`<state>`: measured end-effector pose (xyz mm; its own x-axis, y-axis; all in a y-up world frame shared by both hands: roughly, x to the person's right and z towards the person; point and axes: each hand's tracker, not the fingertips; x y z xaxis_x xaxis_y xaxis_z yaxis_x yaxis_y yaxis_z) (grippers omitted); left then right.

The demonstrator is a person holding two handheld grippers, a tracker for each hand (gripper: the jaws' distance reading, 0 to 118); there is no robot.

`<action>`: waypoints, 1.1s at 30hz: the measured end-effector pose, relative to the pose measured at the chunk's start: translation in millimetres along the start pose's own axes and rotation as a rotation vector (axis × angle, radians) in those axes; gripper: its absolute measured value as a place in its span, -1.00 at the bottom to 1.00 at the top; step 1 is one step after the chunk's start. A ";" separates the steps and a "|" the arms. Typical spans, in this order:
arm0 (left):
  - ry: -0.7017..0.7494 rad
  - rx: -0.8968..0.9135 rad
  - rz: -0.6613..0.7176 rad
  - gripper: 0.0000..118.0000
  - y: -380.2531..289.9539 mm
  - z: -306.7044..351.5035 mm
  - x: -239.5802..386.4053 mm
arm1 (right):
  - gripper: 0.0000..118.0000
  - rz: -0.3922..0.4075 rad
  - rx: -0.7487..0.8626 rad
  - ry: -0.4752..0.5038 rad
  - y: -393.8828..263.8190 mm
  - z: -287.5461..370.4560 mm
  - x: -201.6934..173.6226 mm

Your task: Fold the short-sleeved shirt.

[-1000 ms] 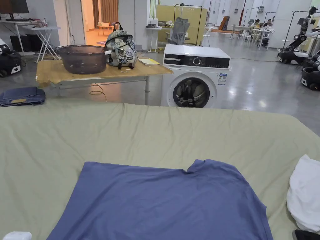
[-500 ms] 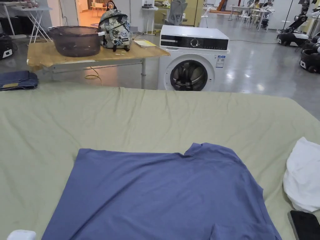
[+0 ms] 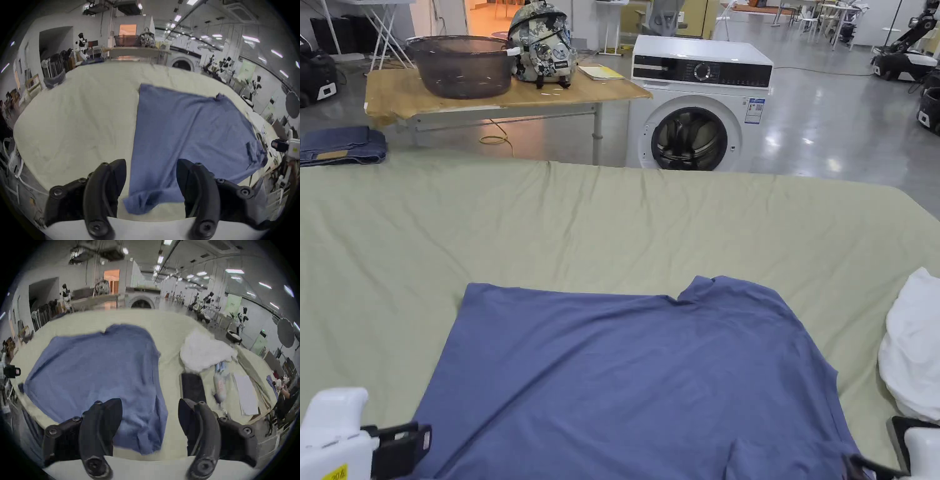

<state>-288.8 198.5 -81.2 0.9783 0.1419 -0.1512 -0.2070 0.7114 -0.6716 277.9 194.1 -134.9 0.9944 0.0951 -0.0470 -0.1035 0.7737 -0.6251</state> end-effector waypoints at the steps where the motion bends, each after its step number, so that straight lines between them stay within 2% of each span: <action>1: -0.001 0.028 -0.010 0.09 6.7 1.1 5.3 | 0.26 -0.012 0.051 -0.003 7.1 0.5 -3.8; 5: -0.017 0.147 -0.036 0.07 29.3 3.4 31.8 | 0.25 -0.071 0.214 0.021 34.9 3.2 -33.1; 7: -0.014 0.213 -0.051 -0.15 37.5 2.1 45.5 | 0.16 -0.097 0.280 0.031 46.4 4.6 -50.7; 8: -0.012 0.226 -0.057 -0.35 40.3 2.2 51.2 | -0.02 -0.102 0.308 0.038 49.7 4.4 -56.0; 9: -0.008 0.245 -0.063 -0.63 43.3 2.7 57.8 | -0.36 -0.097 0.333 0.046 53.9 4.7 -62.6; 10: 0.000 0.268 -0.070 -0.78 45.5 3.1 64.3 | -0.60 -0.098 0.361 0.040 58.5 3.8 -69.8; 11: 0.012 0.289 -0.075 -0.88 48.1 -1.0 65.3 | -0.77 -0.098 0.385 0.033 61.4 4.5 -75.5; 13: 0.012 0.317 -0.078 -0.99 50.6 0.2 72.3 | -1.00 -0.097 0.398 0.034 66.7 5.4 -84.8; 21: 0.029 0.307 -0.086 -1.00 57.8 4.2 66.8 | -1.00 -0.091 0.437 0.058 73.2 10.0 -94.5; 28: 0.065 0.041 -0.080 -1.00 35.3 -2.6 22.3 | -1.00 -0.050 0.364 0.069 64.0 -2.7 -90.5; 33: 0.087 -0.120 0.008 -1.00 18.5 -18.3 -8.8 | -1.00 -0.043 0.313 0.080 52.2 -14.7 -90.9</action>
<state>-301.4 197.8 -105.6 0.9728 0.0840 -0.2157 -0.2203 0.6219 -0.7514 182.4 216.6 -174.7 0.9954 0.0183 -0.0941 -0.0511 0.9320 -0.3588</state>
